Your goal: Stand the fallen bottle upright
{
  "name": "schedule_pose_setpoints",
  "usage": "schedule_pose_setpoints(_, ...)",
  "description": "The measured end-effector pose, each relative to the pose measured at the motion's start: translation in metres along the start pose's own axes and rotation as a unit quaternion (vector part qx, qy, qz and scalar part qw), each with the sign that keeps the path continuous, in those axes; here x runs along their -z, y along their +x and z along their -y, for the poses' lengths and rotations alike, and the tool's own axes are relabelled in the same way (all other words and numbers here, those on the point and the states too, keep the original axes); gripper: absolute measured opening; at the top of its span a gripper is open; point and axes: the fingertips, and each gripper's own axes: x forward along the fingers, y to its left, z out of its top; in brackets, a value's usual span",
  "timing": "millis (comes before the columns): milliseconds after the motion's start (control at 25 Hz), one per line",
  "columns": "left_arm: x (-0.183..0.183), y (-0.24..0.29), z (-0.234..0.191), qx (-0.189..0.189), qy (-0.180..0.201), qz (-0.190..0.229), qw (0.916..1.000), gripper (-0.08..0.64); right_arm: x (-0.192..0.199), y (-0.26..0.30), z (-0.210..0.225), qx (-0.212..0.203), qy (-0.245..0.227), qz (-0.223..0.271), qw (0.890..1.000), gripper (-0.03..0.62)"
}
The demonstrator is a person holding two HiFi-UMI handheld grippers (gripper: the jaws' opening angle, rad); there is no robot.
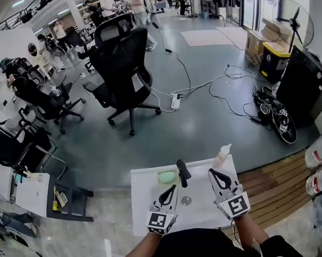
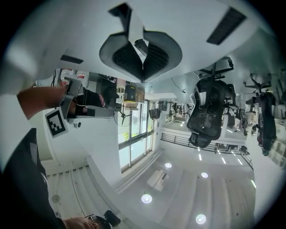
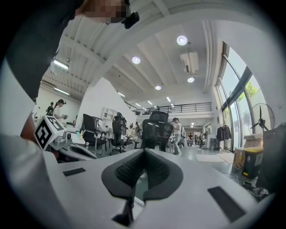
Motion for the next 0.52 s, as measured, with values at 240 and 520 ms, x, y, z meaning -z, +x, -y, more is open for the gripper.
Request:
schedule_pose_setpoints(240, -0.0035, -0.0032, 0.0093, 0.008, 0.036, 0.007, 0.9993, 0.018, -0.0037, 0.0016, -0.01, -0.015, -0.02, -0.002, 1.0, 0.011)
schedule_pose_setpoints(520, -0.0109, -0.007, 0.0028, -0.004, 0.041, 0.012, 0.9991, 0.018, -0.0102, 0.0001, -0.0012, -0.005, -0.025, 0.0, 1.0, 0.011)
